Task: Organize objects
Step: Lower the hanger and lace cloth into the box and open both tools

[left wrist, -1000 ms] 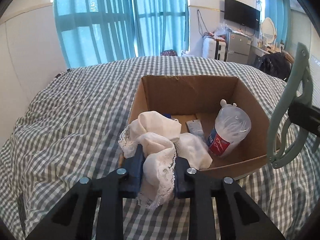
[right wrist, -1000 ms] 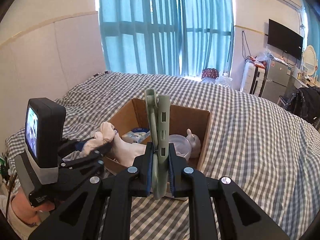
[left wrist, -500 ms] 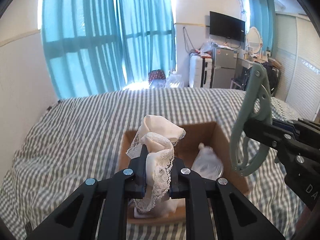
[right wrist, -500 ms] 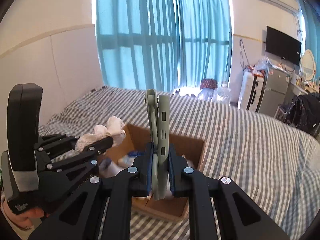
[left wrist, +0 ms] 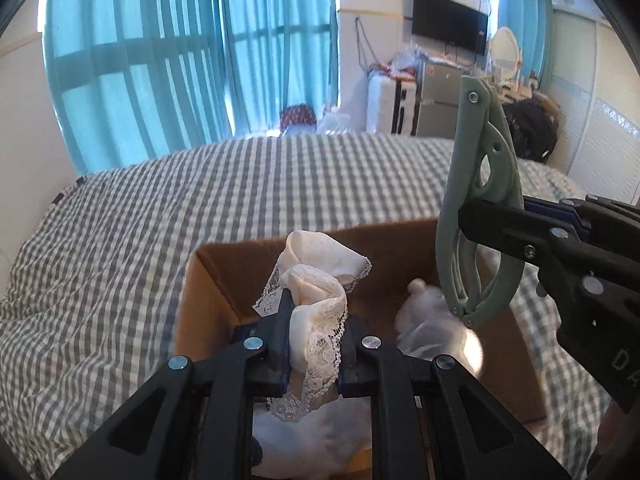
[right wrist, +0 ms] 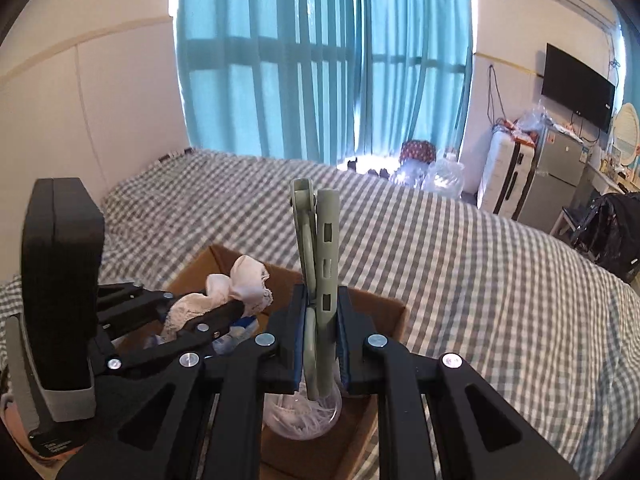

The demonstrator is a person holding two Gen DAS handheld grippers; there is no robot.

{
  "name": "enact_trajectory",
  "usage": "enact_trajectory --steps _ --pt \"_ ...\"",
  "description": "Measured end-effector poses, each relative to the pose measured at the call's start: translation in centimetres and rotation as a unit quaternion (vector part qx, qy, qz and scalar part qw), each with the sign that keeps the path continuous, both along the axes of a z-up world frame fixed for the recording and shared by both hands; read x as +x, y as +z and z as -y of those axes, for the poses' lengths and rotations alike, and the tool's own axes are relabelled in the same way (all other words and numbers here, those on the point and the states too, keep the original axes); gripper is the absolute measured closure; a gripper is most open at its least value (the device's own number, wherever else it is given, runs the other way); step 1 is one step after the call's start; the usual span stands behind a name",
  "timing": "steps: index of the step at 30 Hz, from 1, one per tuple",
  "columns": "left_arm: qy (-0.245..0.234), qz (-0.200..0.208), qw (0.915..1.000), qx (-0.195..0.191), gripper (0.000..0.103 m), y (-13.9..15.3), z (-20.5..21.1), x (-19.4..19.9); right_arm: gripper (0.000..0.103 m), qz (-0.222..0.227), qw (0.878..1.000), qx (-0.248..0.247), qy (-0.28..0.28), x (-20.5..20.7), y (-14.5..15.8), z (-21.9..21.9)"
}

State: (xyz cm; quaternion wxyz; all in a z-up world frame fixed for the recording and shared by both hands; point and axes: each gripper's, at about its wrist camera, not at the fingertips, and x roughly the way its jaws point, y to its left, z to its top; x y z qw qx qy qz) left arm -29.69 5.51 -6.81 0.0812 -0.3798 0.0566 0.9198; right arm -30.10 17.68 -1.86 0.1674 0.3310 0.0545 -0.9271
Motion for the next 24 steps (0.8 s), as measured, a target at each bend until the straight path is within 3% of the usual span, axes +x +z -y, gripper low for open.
enact_trajectory --steps 3,6,8,9,11,13,19,23,24 --pt "0.006 0.004 0.9999 -0.012 0.081 -0.9 -0.1 0.0 0.09 0.01 1.0 -0.008 0.002 -0.6 -1.3 0.1" --pt "0.013 0.012 0.9998 -0.006 0.064 -1.3 0.3 0.0 0.09 0.008 1.0 -0.013 0.003 -0.9 -1.5 0.3" --pt "0.016 0.011 0.9998 -0.007 0.045 -1.4 0.4 0.2 0.09 0.013 1.0 -0.012 0.005 -0.9 -1.6 0.4" --pt "0.019 0.007 0.9997 -0.01 0.042 -1.4 0.5 0.4 0.09 0.017 1.0 -0.011 0.006 -0.8 -1.7 0.5" --pt "0.026 -0.005 0.9995 -0.018 0.027 -1.1 0.4 1.0 0.085 0.015 1.0 -0.011 0.003 -0.4 -1.6 0.4" --pt "0.028 -0.015 0.9993 -0.021 0.021 -0.7 0.5 1.6 0.071 0.012 1.0 -0.013 -0.003 0.0 -1.3 0.2" --pt "0.037 -0.025 0.9987 -0.026 0.019 1.6 1.0 3.1 0.069 0.002 1.0 -0.018 -0.022 2.0 0.8 -0.6" --pt "0.046 -0.044 0.9979 -0.011 0.006 5.0 1.6 4.9 0.066 -0.009 0.999 -0.026 -0.034 4.3 3.8 -1.5" --pt "0.05 -0.055 0.9972 -0.009 0.005 6.1 1.7 5.8 0.06 -0.018 0.999 -0.026 -0.04 5.3 5.0 -1.7"
